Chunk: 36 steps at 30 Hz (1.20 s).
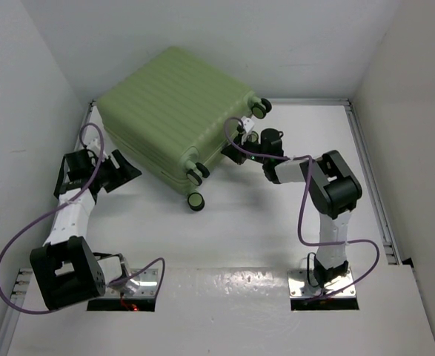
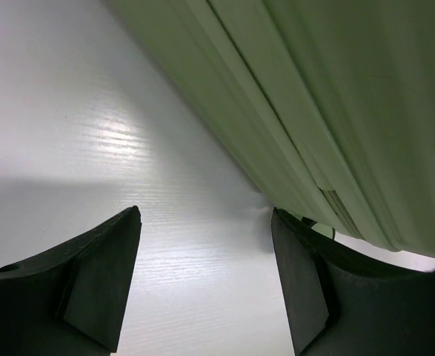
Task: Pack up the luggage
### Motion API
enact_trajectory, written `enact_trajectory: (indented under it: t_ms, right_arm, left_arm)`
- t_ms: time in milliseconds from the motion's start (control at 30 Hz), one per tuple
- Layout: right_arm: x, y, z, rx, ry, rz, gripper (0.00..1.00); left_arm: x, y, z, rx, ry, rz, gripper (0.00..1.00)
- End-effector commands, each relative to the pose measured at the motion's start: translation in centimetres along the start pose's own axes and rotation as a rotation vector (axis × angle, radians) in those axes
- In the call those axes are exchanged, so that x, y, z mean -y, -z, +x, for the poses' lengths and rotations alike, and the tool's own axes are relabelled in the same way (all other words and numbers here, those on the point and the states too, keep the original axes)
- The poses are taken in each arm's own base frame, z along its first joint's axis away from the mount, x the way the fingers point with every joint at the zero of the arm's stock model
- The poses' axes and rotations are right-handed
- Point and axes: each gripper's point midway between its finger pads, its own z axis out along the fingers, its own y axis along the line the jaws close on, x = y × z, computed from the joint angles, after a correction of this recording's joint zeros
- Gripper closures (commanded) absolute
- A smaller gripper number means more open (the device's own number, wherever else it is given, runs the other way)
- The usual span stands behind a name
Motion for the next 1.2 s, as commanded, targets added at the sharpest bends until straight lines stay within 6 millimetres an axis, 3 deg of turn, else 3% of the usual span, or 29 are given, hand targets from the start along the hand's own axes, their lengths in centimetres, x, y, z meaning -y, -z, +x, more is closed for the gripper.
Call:
enact_trajectory:
  t_ms: [0,100,233,333,533,667,800,833,933,967,1033,1067,1133,1167]
  right_arm:
    - [-0.1,-1.1,-4.4,0.121,0.124,0.002,1.0]
    - [0.5,-0.8,-4.1,0.113,0.133,0.03,1.0]
    - [2.7,0.2,-4.3,0.116,0.123,0.122,1.0]
    - [4.1,1.1,-5.1,0.141,0.125,0.175,1.0]
    - [7.2,3.4,-5.3,0.139,0.127,0.306,1.0]
    - [9.8,5.0,-5.3,0.137,0.131,0.405,1.0]
    - [11.8,5.7,-4.8,0.128,0.122,0.437,1.0]
    - [11.7,5.3,-4.5,0.123,0.118,0.423,1.0]
    - [11.5,4.7,-4.9,0.135,0.112,0.396,1.0]
    - [11.1,4.3,-4.7,0.13,0.113,0.383,1.0]
    - [10.8,3.9,-4.6,0.135,0.108,0.367,1.0]
    - [10.5,3.6,-4.7,0.136,0.111,0.358,1.0]
    - [9.9,3.0,-4.8,0.138,0.113,0.343,1.0]
    - [9.9,2.9,-4.6,0.135,0.113,0.339,1.0]
  left_arm:
    - [2.0,1.9,-3.7,0.118,-0.1,0.035,0.26]
    - [2.9,3.0,-5.1,0.168,-0.181,0.046,0.26]
    - [5.2,4.4,-6.7,0.192,-0.352,0.045,0.26]
    - [5.4,5.2,-7.2,0.226,-0.387,0.031,0.26]
    - [4.4,4.6,-5.8,0.187,-0.364,0.013,0.26]
    - [5.7,4.8,-5.6,0.177,-0.401,0.09,0.26]
    - [10.9,6.3,-6.8,0.239,-0.583,0.242,0.26]
    - [13.1,6.9,-7.3,0.266,-0.688,0.283,0.26]
    - [16.6,7.7,-7.8,0.296,-0.827,0.373,0.26]
    - [17.9,8.0,-7.5,0.289,-0.864,0.415,0.28]
    - [23.3,8.2,-6.4,0.272,-0.984,0.538,0.33]
    - [23.9,8.0,-5.3,0.248,-1.003,0.552,0.37]
    - [25.4,6.3,-5.0,0.199,-1.037,0.519,0.48]
    - [26.3,5.6,-2.8,0.127,-1.086,0.543,0.51]
